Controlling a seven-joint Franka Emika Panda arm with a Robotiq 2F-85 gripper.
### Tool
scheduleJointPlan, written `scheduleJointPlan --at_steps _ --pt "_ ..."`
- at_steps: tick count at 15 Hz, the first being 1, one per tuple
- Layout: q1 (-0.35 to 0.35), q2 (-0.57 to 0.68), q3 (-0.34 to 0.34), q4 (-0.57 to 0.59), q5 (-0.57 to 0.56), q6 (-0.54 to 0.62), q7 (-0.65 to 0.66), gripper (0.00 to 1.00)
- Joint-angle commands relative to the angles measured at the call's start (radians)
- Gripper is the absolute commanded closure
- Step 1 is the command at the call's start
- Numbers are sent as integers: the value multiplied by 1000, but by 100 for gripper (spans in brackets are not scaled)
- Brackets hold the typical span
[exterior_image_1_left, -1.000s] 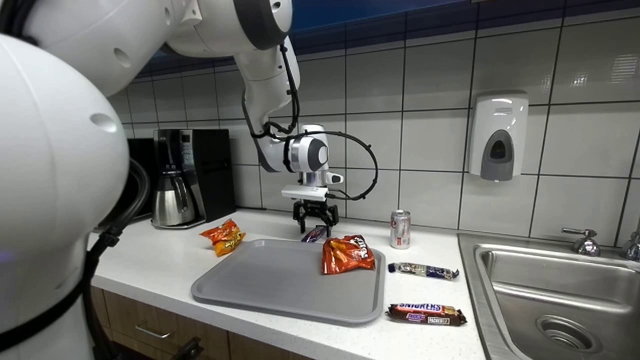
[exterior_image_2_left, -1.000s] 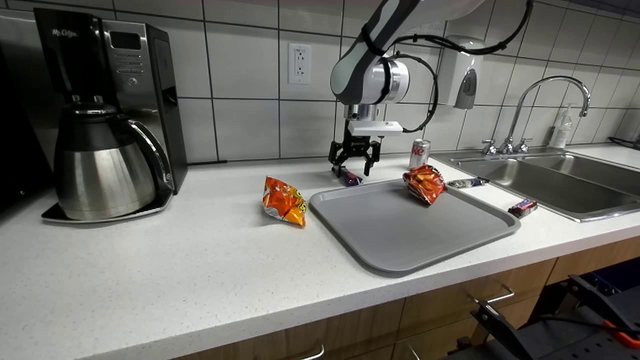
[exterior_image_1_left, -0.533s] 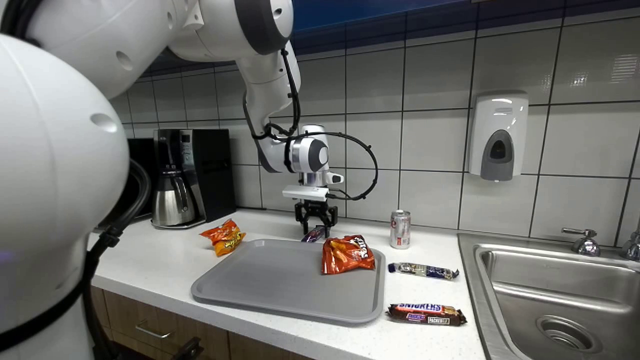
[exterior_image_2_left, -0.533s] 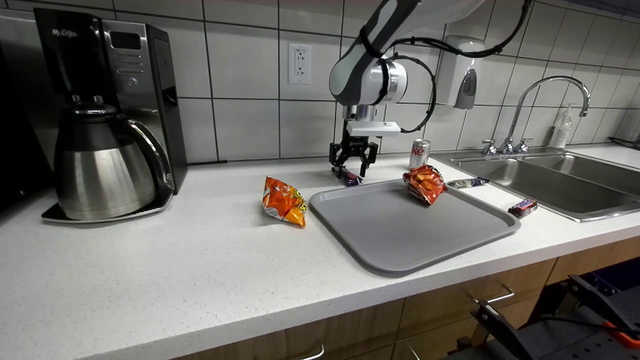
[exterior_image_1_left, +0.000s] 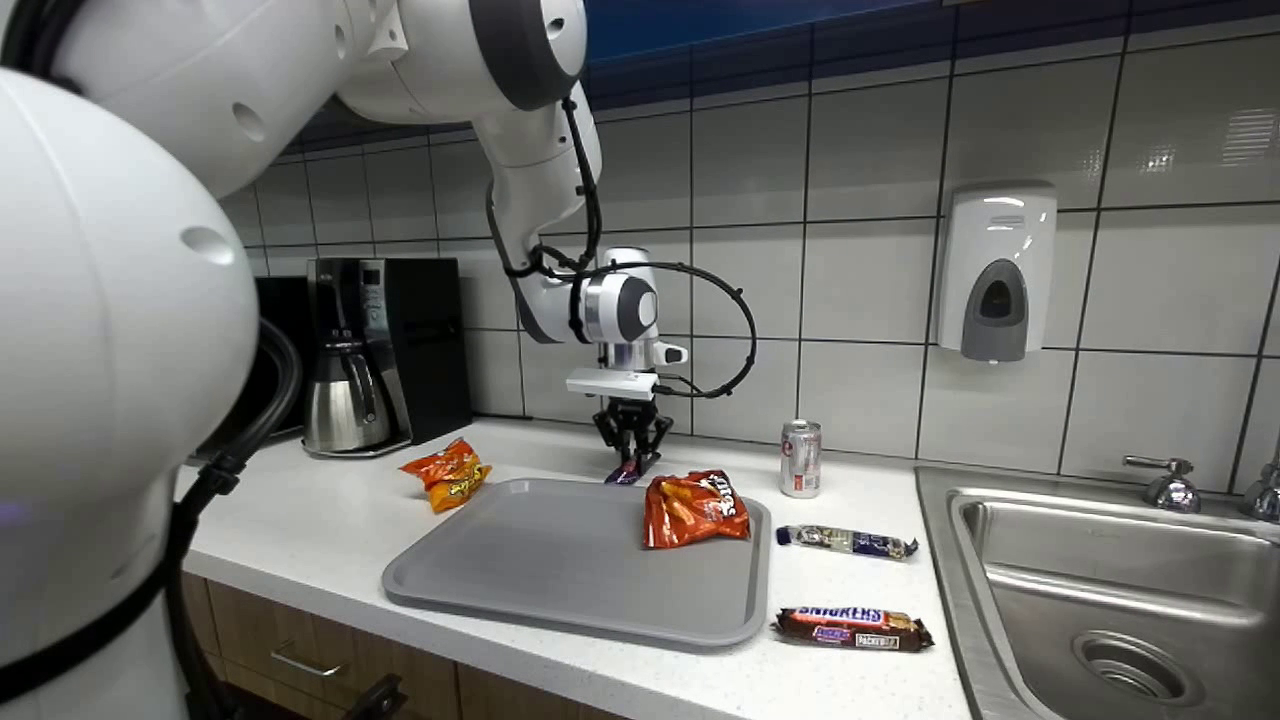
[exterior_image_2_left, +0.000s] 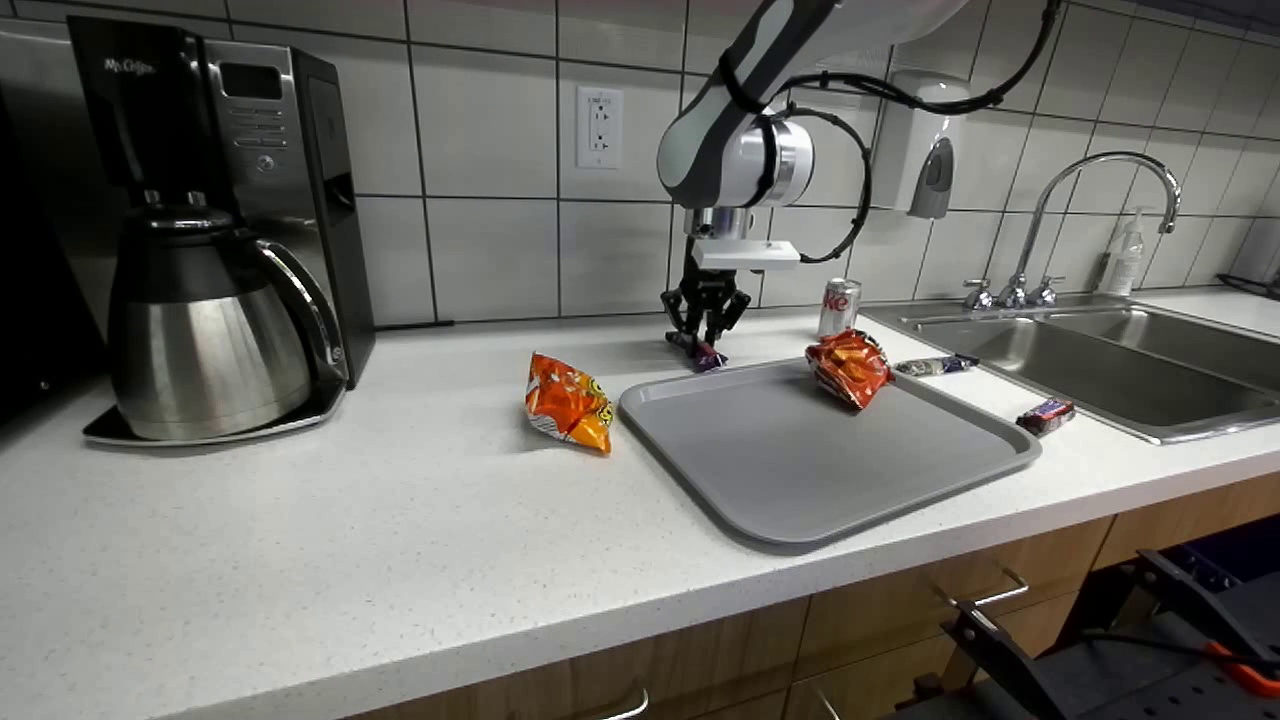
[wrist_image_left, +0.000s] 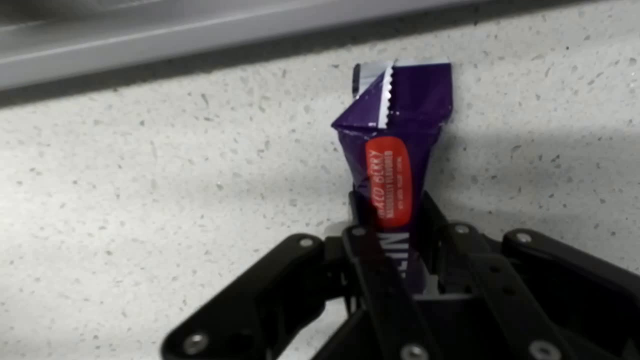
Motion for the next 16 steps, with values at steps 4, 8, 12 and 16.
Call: scheduleJointPlan --at_steps 4,8,12,16 --pt "5 -21 -4 -2 -19 18 -14 95" --pt "4 -56 -1 -34 -37 44 -45 95" --pt "-12 -78 17 -46 -51 43 -116 95" --pt "-27 -105 34 -71 -45 30 -203 95"
